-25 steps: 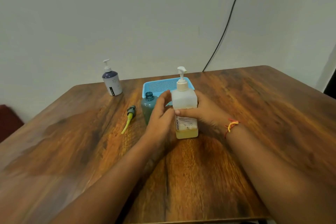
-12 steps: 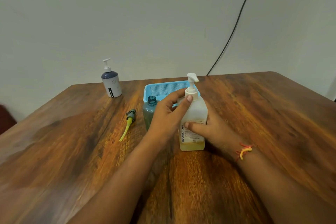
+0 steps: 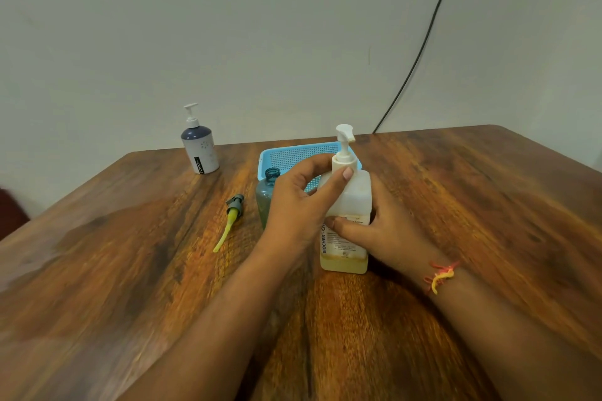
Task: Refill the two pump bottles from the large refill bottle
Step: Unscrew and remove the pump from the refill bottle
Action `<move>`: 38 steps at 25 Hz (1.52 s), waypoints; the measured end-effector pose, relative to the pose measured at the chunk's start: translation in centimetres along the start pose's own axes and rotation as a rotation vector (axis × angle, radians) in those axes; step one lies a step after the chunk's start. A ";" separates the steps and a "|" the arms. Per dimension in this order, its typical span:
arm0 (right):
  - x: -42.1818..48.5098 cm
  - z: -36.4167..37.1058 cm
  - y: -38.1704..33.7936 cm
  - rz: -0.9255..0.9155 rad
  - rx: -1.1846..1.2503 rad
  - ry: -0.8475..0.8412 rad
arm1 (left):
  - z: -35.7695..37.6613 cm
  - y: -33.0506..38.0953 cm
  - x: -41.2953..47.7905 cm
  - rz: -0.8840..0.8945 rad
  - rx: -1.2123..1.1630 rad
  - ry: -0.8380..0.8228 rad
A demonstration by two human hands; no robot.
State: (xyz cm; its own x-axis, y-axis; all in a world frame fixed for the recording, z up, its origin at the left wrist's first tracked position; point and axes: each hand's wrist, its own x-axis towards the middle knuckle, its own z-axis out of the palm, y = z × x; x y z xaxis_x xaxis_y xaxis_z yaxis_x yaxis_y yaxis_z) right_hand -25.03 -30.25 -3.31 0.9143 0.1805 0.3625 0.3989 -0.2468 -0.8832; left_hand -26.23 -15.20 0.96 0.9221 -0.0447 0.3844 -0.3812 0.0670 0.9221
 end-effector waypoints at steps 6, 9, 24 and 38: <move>0.0 0.4 -0.1 -0.036 -0.073 0.041 | 1.2 -0.1 0.2 0.001 -0.011 0.157; 0.0 0.3 -0.4 -0.034 -0.073 0.024 | 1.4 0.2 0.2 -0.036 -0.050 0.097; 0.0 0.3 -0.3 -0.036 -0.077 0.023 | 1.1 -0.7 0.2 -0.008 -0.037 0.139; -0.1 0.1 -0.1 -0.050 -0.067 0.024 | 1.1 -0.5 0.2 -0.021 -0.054 0.094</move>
State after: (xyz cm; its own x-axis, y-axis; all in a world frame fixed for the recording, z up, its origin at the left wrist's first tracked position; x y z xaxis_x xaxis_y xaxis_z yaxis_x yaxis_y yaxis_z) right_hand -25.13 -30.18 -3.28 0.8945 0.1713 0.4130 0.4467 -0.3013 -0.8424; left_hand -25.93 -16.32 0.65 0.9332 0.0467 0.3564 -0.3595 0.1208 0.9253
